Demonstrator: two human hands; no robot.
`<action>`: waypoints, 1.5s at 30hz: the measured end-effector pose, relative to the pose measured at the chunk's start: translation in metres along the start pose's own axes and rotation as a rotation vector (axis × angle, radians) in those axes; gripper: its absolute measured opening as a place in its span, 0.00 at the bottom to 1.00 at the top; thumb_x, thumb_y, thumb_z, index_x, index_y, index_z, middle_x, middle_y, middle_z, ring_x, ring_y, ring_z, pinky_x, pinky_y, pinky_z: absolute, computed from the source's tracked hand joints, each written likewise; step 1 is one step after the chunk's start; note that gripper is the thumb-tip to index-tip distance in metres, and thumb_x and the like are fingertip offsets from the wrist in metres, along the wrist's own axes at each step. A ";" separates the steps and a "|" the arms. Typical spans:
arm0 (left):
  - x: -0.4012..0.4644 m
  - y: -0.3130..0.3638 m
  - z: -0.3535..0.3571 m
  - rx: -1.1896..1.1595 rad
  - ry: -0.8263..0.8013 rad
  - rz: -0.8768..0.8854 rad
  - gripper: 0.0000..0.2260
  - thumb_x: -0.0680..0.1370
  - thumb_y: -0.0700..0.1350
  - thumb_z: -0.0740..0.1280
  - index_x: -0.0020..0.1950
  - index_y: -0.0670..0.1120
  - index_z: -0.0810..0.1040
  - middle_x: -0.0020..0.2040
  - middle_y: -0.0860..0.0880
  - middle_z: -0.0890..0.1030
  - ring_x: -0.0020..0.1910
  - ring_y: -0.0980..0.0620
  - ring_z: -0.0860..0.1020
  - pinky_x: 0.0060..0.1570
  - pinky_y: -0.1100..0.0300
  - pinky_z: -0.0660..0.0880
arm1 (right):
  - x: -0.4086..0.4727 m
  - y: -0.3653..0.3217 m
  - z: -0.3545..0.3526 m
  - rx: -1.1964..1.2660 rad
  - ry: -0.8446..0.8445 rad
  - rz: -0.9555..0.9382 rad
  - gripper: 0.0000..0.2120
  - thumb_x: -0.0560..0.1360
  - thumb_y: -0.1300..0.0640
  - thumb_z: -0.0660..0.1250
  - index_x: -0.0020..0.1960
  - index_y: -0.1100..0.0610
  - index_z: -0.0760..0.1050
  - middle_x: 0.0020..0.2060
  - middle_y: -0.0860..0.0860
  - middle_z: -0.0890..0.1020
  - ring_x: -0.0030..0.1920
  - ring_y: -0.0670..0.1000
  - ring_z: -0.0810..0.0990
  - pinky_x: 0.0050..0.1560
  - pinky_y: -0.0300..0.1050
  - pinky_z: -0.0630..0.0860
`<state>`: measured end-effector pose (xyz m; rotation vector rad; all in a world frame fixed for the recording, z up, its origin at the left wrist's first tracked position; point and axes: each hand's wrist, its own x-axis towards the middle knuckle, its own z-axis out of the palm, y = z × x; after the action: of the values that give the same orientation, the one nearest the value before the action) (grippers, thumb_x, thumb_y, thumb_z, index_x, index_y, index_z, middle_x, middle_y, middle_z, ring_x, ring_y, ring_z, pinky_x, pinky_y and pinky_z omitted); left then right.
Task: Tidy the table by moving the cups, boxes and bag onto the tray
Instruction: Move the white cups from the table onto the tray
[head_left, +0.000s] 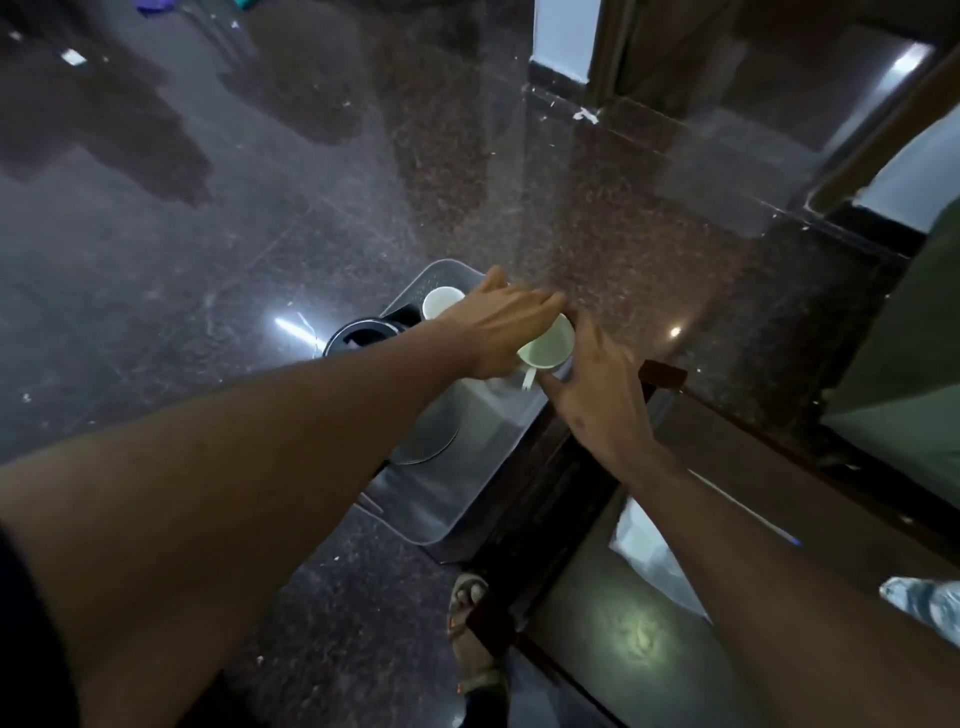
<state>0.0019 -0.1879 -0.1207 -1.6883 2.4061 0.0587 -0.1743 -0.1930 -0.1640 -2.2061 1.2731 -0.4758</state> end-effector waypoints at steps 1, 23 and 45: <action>0.004 -0.002 0.005 0.041 -0.006 0.018 0.22 0.74 0.45 0.72 0.65 0.47 0.68 0.58 0.49 0.77 0.56 0.45 0.79 0.54 0.50 0.64 | 0.003 0.003 0.007 -0.028 -0.003 0.008 0.31 0.73 0.48 0.77 0.71 0.55 0.68 0.60 0.52 0.82 0.61 0.55 0.81 0.66 0.58 0.74; 0.046 -0.013 0.068 0.278 -0.124 0.079 0.28 0.73 0.49 0.72 0.72 0.46 0.69 0.69 0.42 0.71 0.68 0.42 0.72 0.64 0.44 0.68 | 0.017 0.011 0.057 -0.551 0.016 0.085 0.24 0.73 0.46 0.74 0.64 0.54 0.73 0.57 0.53 0.75 0.60 0.56 0.72 0.62 0.56 0.67; 0.052 0.123 0.011 -0.217 0.242 -0.036 0.29 0.64 0.48 0.62 0.66 0.45 0.70 0.60 0.41 0.74 0.62 0.39 0.73 0.62 0.44 0.63 | -0.208 0.161 -0.074 -0.530 -0.020 0.297 0.27 0.77 0.46 0.69 0.72 0.57 0.72 0.60 0.55 0.76 0.59 0.57 0.74 0.59 0.56 0.69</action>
<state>-0.1287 -0.1916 -0.1516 -1.9331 2.6246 0.1204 -0.4265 -0.0974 -0.2111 -2.3551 1.8422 0.0074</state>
